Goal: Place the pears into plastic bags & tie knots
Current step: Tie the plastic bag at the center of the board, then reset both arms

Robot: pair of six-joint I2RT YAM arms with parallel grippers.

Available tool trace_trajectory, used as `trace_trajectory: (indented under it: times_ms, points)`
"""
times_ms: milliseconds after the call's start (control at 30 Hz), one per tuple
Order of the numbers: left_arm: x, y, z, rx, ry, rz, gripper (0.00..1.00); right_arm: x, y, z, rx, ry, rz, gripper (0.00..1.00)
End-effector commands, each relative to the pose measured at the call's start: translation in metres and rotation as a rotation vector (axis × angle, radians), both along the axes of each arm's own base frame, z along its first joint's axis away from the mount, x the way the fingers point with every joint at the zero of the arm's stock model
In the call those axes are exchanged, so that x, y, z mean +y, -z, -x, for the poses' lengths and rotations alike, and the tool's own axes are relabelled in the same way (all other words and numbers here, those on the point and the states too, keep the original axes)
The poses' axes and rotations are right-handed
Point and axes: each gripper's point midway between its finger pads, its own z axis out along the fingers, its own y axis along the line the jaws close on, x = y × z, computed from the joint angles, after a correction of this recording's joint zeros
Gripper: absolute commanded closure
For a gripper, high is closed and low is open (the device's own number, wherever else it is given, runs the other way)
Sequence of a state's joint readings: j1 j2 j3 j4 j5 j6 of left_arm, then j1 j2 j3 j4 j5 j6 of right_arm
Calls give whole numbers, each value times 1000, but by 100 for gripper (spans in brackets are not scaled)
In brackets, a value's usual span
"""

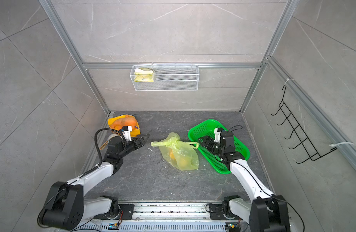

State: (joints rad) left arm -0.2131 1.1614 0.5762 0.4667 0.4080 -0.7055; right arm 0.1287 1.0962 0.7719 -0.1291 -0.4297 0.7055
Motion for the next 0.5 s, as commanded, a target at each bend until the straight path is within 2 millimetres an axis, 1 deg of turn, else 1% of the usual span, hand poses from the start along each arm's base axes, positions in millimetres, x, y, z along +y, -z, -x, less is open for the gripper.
trace_trajectory:
  times_ms: [0, 33, 100, 167, 200, 233, 267, 333, 400, 467]
  points:
    - [42, -31, -1, -74, -201, -238, 0, -36, -45, 2, -95, 137, 189, 1]
    - [55, -30, -1, -69, -264, -293, 0, -49, -48, 1, -96, 192, 247, 1]
    - [87, -26, -2, -81, -412, -434, 0, -82, -47, -3, -74, 319, 416, 0]
    - [117, -17, 0, -116, -549, -563, 0, -116, -39, -7, -53, 461, 562, 0]
    - [127, -15, 0, -172, -591, -639, 0, -129, -33, -12, -70, 512, 632, 0]
    - [136, -7, 1, -203, -621, -720, 0, -139, -27, -16, -96, 547, 701, 0]
    - [146, 2, 2, -199, -653, -779, 0, -146, -17, -19, -111, 567, 764, 0]
    - [164, 27, 4, -139, -683, -861, 0, -156, 0, -24, -116, 572, 876, 1]
    - [175, 52, 6, -101, -700, -879, 0, -159, 23, -27, -120, 572, 922, 1]
    - [181, 65, 3, -114, -716, -865, 0, -153, 40, -32, -173, 545, 925, 0]
